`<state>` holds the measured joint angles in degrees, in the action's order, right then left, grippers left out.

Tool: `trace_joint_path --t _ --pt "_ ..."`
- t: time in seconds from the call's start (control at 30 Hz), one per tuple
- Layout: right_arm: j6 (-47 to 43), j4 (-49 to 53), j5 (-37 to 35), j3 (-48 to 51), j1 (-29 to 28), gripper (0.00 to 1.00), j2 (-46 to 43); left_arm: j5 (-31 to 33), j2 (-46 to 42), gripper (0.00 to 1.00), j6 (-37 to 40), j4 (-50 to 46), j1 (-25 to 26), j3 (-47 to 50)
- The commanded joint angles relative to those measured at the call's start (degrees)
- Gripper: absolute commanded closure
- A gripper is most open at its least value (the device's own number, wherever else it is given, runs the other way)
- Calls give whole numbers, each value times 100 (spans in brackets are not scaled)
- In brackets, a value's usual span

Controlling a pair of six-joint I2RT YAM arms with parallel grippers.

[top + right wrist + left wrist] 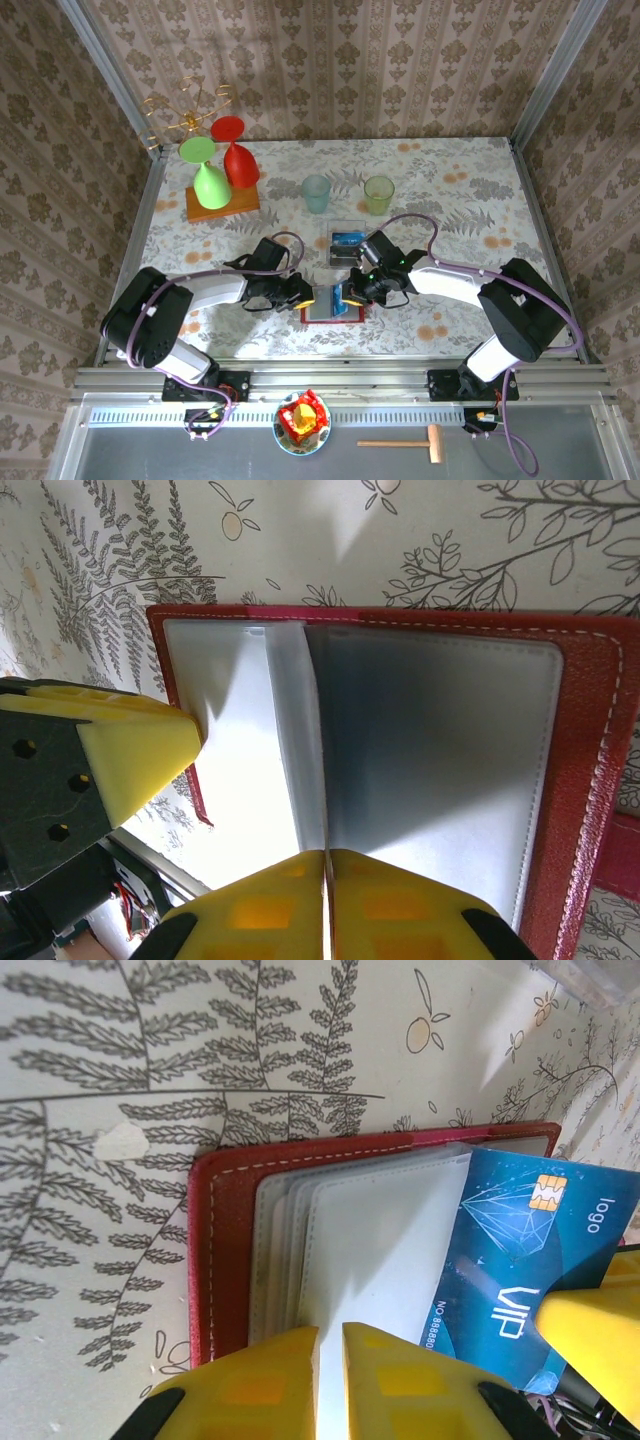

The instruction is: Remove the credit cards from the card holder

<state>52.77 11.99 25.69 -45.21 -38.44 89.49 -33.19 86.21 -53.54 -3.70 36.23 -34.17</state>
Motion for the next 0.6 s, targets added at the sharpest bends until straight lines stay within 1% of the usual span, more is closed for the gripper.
trace_joint_path --t 0.0,0.33,0.57 --pt "75 156 -145 52 -28 92 -178 70 -246 85 -44 -199 -74 -49" --pt "-106 459 -297 -105 -19 94 -406 120 -747 84 -26 -351 -155 -316" --pt "-403 979 -496 -320 24 95 -767 192 -1038 82 7 6 -393 -402"
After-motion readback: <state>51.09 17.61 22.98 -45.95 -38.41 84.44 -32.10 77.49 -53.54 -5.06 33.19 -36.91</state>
